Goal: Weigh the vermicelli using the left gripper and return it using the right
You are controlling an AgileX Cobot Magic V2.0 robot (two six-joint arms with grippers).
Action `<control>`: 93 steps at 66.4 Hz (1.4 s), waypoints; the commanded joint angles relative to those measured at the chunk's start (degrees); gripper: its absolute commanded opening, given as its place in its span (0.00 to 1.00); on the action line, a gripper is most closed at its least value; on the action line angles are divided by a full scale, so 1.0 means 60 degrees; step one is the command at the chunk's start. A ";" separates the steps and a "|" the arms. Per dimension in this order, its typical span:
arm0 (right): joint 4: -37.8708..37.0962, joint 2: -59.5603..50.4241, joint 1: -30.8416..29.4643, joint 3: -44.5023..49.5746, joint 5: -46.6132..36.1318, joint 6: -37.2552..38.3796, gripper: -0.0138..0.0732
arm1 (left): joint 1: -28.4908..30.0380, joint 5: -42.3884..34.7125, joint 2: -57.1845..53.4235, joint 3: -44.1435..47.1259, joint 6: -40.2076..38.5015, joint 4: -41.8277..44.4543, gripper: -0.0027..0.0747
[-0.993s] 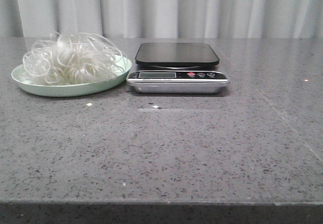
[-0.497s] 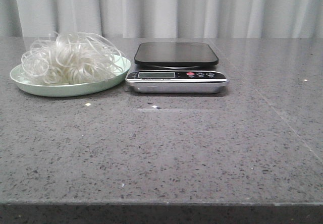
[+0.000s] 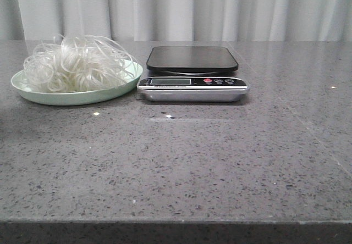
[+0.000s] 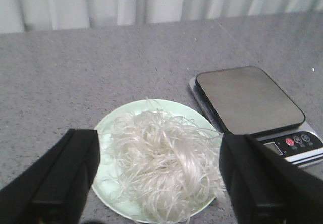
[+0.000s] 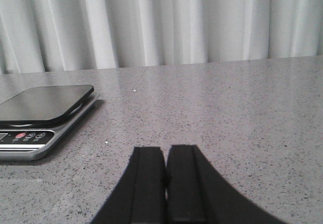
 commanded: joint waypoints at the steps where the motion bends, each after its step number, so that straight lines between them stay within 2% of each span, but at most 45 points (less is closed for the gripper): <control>1: -0.0021 -0.0140 0.0002 -0.0081 -0.0838 -0.0066 0.34 | -0.0267 0.0501 0.1166 -0.1439 0.0000 -0.0114 0.75; 10: -0.0021 -0.0140 0.0002 -0.0081 -0.0838 -0.0066 0.34 | -0.0293 0.2217 0.3039 -0.3123 0.0000 -0.0131 0.75; 23: -0.0021 -0.0140 0.0002 -0.0081 -0.0838 -0.0066 0.34 | -0.0293 0.2863 0.4789 -0.4390 -0.0160 -0.0474 0.75; 45: -0.0021 -0.0148 0.0002 -0.0081 -0.0838 -0.0066 0.34 | -0.0141 0.4180 0.6139 -0.4897 -0.0528 -0.0507 0.74; 52: -0.0021 -0.0148 0.0002 -0.0081 -0.0838 -0.0066 0.34 | -0.0056 0.4491 0.6369 -0.4897 -0.0536 -0.0507 0.66; 56: -0.0021 -0.0148 0.0002 -0.0081 -0.0838 -0.0066 0.34 | 0.0018 0.4657 0.6461 -0.4897 -0.0536 -0.0507 0.56; 60: -0.0021 -0.0148 0.0002 -0.0081 -0.0838 -0.0066 0.34 | 0.0040 0.4722 0.6506 -0.4897 -0.0536 -0.0507 0.43; 61: -0.0021 -0.0148 0.0002 -0.0081 -0.0838 -0.0066 0.34 | 0.0040 0.4746 0.6525 -0.4897 -0.0493 -0.0507 0.37; 62: -0.0021 -0.0148 0.0002 -0.0081 -0.0838 -0.0066 0.34 | 0.0040 0.4746 0.6525 -0.4897 -0.0475 -0.0507 0.37; 63: -0.0021 -0.0148 0.0002 -0.0081 -0.0838 -0.0066 0.34 | 0.0040 0.4746 0.6525 -0.4914 -0.0456 -0.0489 0.29; 64: -0.0021 -0.0148 0.0002 -0.0081 -0.0838 -0.0066 0.34 | 0.0040 0.4746 0.6525 -0.4914 -0.0456 -0.0489 0.27; 65: -0.0021 -0.0148 0.0002 -0.0081 -0.0838 -0.0066 0.34 | 0.0040 0.4768 0.6525 -0.4948 -0.0392 -0.0489 0.21; 67: -0.0021 -0.0148 0.0002 -0.0081 -0.0838 -0.0066 0.34 | 0.0040 0.4812 0.6525 -0.5019 -0.0311 -0.0489 0.18; 71: -0.0021 -0.0148 0.0002 -0.0081 -0.0838 -0.0066 0.34 | 0.0040 0.4974 0.6525 -0.5302 -0.0265 -0.0489 0.23; 84: -0.0021 -0.0148 0.0002 -0.0081 -0.0838 -0.0066 0.34 | -0.0104 0.5045 0.6441 -0.6877 -0.0248 -0.0812 0.20; 93: -0.0021 -0.0148 0.0002 -0.0081 -0.0838 -0.0066 0.34 | -0.0593 0.4913 0.6480 -0.8117 0.0000 -0.1191 0.20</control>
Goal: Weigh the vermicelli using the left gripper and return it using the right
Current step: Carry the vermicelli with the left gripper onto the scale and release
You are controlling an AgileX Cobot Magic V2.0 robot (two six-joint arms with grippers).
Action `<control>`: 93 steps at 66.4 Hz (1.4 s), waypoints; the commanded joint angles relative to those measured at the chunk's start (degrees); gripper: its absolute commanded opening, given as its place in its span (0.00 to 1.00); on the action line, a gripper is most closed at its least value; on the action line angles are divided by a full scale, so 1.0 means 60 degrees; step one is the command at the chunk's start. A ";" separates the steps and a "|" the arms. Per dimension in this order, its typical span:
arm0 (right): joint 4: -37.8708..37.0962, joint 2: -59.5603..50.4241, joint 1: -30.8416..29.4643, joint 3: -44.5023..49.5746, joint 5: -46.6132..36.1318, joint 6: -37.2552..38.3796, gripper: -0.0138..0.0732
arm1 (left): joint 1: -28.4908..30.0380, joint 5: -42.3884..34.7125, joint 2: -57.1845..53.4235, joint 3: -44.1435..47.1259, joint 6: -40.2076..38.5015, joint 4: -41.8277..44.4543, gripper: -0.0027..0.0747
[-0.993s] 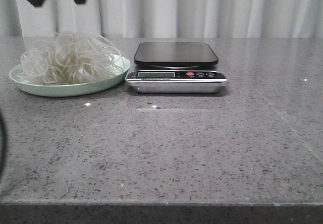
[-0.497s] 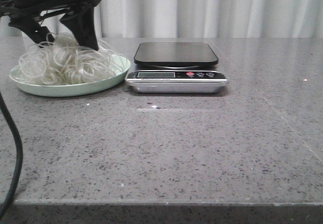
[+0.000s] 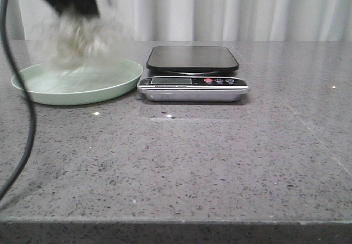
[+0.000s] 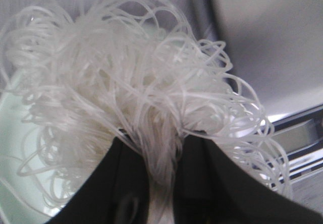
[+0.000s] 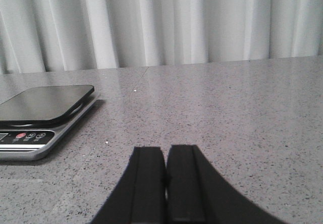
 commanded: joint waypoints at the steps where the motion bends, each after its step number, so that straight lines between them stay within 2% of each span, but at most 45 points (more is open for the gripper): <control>1: -0.0021 -0.0148 -0.0011 -0.0081 -0.0838 -0.0066 0.34 | -0.0524 -0.0606 -0.0425 -0.1274 0.0327 -0.0543 0.20; 12: -0.0021 -0.0148 -0.0011 -0.0081 -0.0838 -0.0066 0.34 | -0.1283 -0.1159 -0.0017 -0.2120 0.0365 -0.0543 0.20; 20: -0.0021 -0.0148 -0.0011 -0.0081 -0.0838 -0.0066 0.34 | -0.1673 -0.1779 0.0418 -0.2158 0.0365 -0.0560 0.20; 37: -0.0021 -0.0148 -0.0011 -0.0081 -0.0838 -0.0066 0.34 | -0.2077 -0.2069 0.1471 -0.2260 0.0344 -0.0560 0.23; 42: -0.0021 -0.0148 -0.0011 -0.0081 -0.0838 -0.0066 0.34 | -0.2159 -0.2109 0.1594 -0.2260 0.0344 -0.0564 0.29; 55: -0.0021 -0.0148 -0.0011 -0.0081 -0.0838 -0.0066 0.34 | -0.2145 -0.1849 0.1615 -0.2277 0.0344 -0.0562 0.64; 62: -0.0021 -0.0148 -0.0011 -0.0081 -0.0838 -0.0066 0.34 | -0.2145 -0.1760 0.1514 -0.2461 0.0269 -0.0562 0.75; 74: -0.0021 -0.0148 -0.0011 -0.0081 -0.0838 -0.0066 0.34 | -0.2085 -0.1601 0.0807 -0.2698 0.0269 -0.0325 0.73; 86: -0.0021 -0.0148 -0.0011 -0.0081 -0.0838 -0.0066 0.34 | -0.1762 -0.1137 -0.0208 -0.2533 0.0269 0.0164 0.65; 93: -0.0021 -0.0148 -0.0011 -0.0081 -0.0838 -0.0066 0.34 | -0.1406 -0.1286 -0.1047 -0.1815 0.0269 0.0394 0.60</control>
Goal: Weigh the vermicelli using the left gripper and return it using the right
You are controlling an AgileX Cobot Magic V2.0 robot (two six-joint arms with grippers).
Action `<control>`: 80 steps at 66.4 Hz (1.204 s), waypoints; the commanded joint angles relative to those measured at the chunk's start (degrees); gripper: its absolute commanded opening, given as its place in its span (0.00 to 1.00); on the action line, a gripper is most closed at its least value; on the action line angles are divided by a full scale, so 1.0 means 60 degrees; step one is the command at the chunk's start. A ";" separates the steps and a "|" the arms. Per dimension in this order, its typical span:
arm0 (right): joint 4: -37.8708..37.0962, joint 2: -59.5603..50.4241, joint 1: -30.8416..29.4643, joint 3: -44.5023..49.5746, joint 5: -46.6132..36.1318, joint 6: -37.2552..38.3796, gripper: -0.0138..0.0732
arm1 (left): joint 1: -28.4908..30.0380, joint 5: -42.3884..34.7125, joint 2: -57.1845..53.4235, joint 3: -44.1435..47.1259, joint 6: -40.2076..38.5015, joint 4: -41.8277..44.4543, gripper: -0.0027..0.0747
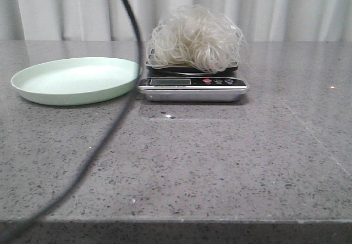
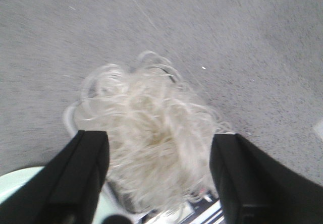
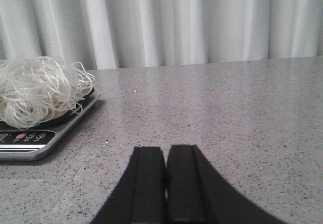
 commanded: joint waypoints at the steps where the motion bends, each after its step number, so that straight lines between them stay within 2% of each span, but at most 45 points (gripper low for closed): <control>1: -0.0021 -0.0148 -0.0011 -0.0081 -0.0821 -0.0066 0.34 | 0.0342 -0.0514 -0.1247 0.0410 -0.0109 0.0141 0.59; 12: -0.0021 -0.0148 -0.0011 -0.0081 -0.0821 -0.0066 0.34 | 0.0883 -0.1915 -0.3250 0.2825 -0.0109 0.0141 0.55; 23: -0.0021 -0.0148 -0.0011 -0.0081 -0.0821 -0.0066 0.34 | 0.0945 -0.3657 -0.5702 0.5716 -0.0109 0.0141 0.54; 41: -0.0021 -0.0148 -0.0011 -0.0081 -0.0821 -0.0066 0.34 | 0.0945 -0.4414 -0.9259 0.9189 0.0188 0.0141 0.54; 57: -0.0021 -0.0139 -0.0011 -0.0081 -0.0821 -0.0066 0.34 | 0.0945 -0.5841 -1.2782 1.1894 0.0352 0.0141 0.54; 66: -0.0021 -0.0139 -0.0011 -0.0081 -0.0821 -0.0066 0.34 | 0.0945 -0.6170 -1.4462 1.3082 0.0417 0.0201 0.45; 78: -0.0021 -0.0120 -0.0011 -0.0081 -0.0821 -0.0066 0.34 | 0.0945 -0.5755 -1.5802 1.3883 0.0434 0.0353 0.19; 80: -0.0021 -0.0120 -0.0011 -0.0081 -0.0821 -0.0066 0.34 | 0.0945 -0.5711 -1.5924 1.3986 0.0433 0.0382 0.20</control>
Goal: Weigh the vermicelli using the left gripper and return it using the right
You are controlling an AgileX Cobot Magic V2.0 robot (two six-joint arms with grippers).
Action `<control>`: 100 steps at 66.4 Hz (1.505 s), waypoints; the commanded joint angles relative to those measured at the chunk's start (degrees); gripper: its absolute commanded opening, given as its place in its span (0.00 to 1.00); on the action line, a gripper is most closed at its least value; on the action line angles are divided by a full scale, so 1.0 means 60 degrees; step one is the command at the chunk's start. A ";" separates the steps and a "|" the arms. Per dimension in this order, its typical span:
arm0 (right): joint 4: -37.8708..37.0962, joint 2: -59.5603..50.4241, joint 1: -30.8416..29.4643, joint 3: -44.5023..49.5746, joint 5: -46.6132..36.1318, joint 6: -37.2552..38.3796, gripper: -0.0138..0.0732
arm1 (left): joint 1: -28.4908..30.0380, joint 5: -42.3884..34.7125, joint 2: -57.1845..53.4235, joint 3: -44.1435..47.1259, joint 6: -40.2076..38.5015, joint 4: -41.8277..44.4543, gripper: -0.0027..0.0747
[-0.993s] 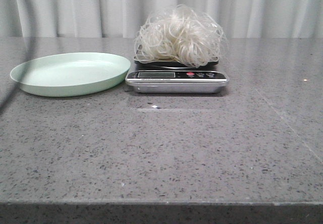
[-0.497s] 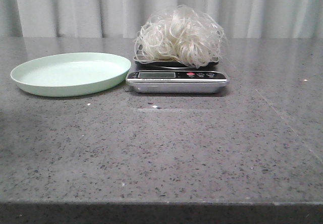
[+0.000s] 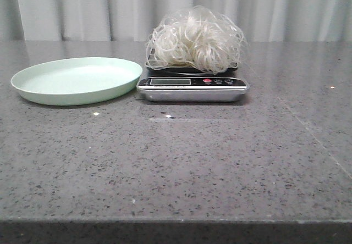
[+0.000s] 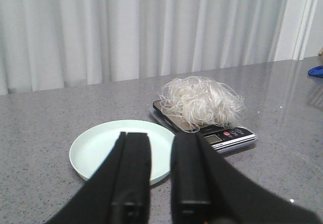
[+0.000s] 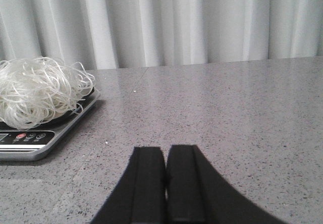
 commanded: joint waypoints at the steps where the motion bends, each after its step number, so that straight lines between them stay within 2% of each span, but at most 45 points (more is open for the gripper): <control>1: -0.0021 -0.0120 -0.0011 -0.0081 -0.0821 -0.0066 0.34 | 0.0008 -0.0566 -0.0291 0.0066 0.0020 0.0034 0.20; 30: -0.0031 -0.0122 -0.0011 -0.0094 -0.0842 -0.0077 0.34 | 0.0008 -0.0678 -0.0349 0.0160 0.0020 0.0034 0.20; 38: -0.0108 -0.0122 -0.0015 -0.0215 -0.1809 -0.0078 0.34 | 0.0008 -0.0678 -0.0349 0.0160 0.0020 0.0034 0.20; 44: -0.0101 0.0072 -0.0014 -0.0874 -0.1273 -0.0078 0.34 | 0.0008 -0.0678 -0.0349 0.0160 0.0020 0.0034 0.20; 52: -0.0134 0.1124 -0.0014 -0.2495 0.0194 -0.0078 0.34 | 0.0008 -0.0753 -0.0349 0.0160 0.0020 -0.0032 0.20; 66: -0.0134 0.3856 -0.0014 -0.4914 0.1709 -0.0078 0.34 | 0.0008 -0.0813 -0.0349 0.0160 0.0020 -0.0032 0.20; 78: -0.0134 0.5414 -0.0014 -0.5394 0.1501 -0.0078 0.34 | 0.0008 -0.0820 -0.0349 0.0160 0.0020 -0.0032 0.20; 93: -0.0096 0.6186 0.0346 -0.5590 0.1290 -0.0075 0.34 | 0.0008 -0.0835 -0.0349 0.0160 0.0020 -0.0032 0.20; 97: -0.0192 0.6667 0.0700 -0.6061 0.1528 -0.0078 0.39 | 0.0008 -0.0835 -0.0349 0.0160 0.0020 -0.0032 0.20; 100: -0.0303 0.7027 0.1006 -0.6532 0.1778 -0.0078 0.47 | 0.0008 -0.0835 -0.0349 0.0160 0.0020 -0.0032 0.20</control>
